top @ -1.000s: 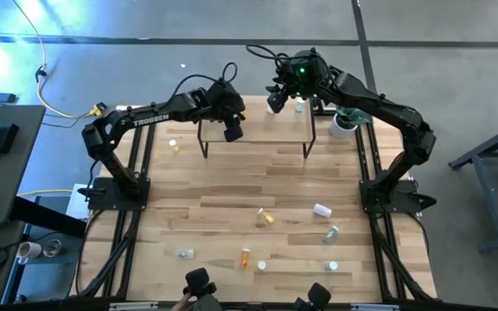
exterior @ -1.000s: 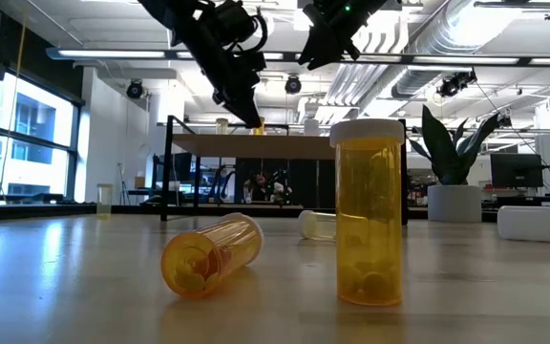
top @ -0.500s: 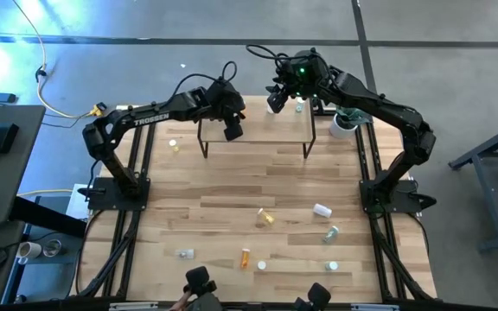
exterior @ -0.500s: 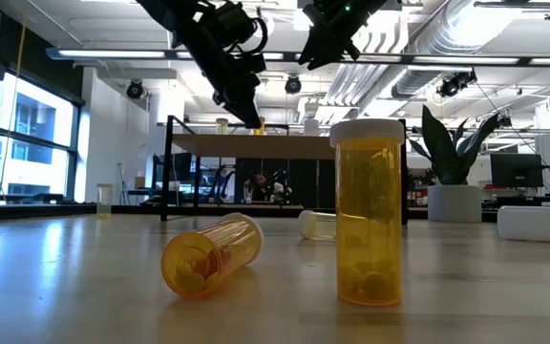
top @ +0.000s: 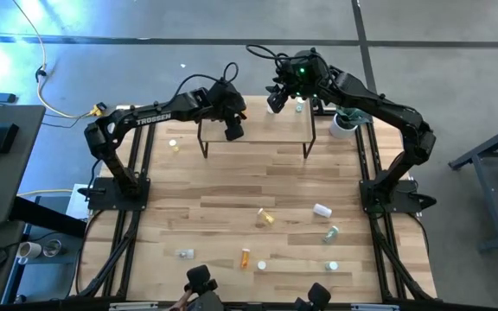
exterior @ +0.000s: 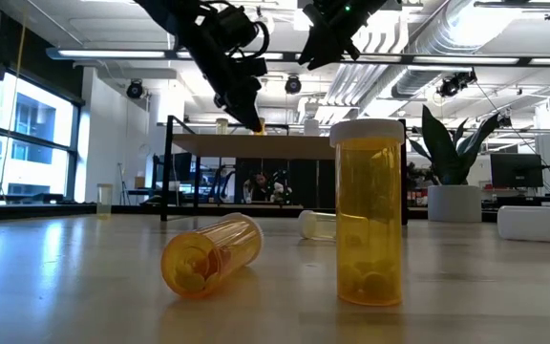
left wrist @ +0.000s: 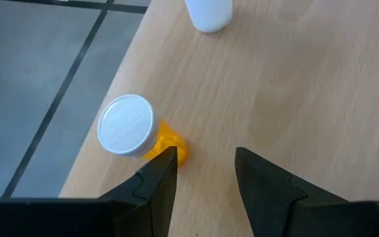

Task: Pick and place medicine bottles onto shelf by color
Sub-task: Put the top left orange pill bottle on the shelf, then put the right orange pill bottle on the shelf and align it to the other orange pill bottle

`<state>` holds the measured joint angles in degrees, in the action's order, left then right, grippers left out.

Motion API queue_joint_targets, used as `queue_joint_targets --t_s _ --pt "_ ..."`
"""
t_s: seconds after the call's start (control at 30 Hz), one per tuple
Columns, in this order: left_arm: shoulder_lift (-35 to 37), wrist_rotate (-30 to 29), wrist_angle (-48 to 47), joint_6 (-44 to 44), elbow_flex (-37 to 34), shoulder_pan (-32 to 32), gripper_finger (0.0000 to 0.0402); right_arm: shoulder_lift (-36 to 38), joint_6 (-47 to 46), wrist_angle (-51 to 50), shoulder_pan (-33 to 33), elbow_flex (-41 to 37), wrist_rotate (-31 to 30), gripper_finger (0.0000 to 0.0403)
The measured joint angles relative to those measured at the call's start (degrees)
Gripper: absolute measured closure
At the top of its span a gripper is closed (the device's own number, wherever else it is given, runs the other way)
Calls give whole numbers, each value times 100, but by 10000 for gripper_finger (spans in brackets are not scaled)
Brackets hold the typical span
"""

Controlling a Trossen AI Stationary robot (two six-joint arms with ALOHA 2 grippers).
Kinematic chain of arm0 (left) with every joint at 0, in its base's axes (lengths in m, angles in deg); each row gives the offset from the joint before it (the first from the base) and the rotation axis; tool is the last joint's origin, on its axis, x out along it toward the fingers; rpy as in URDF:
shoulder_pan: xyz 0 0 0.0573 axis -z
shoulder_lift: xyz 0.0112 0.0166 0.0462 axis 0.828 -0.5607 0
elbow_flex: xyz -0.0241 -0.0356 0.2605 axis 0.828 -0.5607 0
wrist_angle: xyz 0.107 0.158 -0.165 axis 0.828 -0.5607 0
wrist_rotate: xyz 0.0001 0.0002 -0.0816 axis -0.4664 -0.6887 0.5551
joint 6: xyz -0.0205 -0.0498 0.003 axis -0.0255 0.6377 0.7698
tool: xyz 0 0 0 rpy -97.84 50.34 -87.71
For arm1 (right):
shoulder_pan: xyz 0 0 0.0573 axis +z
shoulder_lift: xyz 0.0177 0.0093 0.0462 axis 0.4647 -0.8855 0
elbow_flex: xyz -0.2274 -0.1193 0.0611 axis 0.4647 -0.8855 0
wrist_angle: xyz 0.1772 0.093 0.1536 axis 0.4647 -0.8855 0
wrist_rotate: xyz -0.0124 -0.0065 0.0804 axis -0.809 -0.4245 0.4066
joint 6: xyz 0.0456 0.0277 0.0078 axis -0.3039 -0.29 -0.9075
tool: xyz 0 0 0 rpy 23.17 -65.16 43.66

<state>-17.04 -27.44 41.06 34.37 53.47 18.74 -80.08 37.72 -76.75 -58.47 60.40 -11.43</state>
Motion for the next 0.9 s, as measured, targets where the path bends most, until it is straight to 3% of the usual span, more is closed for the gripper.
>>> queue_joint_targets --t_s 0.67,0.9 --pt "0 -44 38 155 1 35 257 0 -2 0 0 2 2 233" --pt "4 -59 -828 175 445 235 257 15 -1 -39 20 6 2 233"
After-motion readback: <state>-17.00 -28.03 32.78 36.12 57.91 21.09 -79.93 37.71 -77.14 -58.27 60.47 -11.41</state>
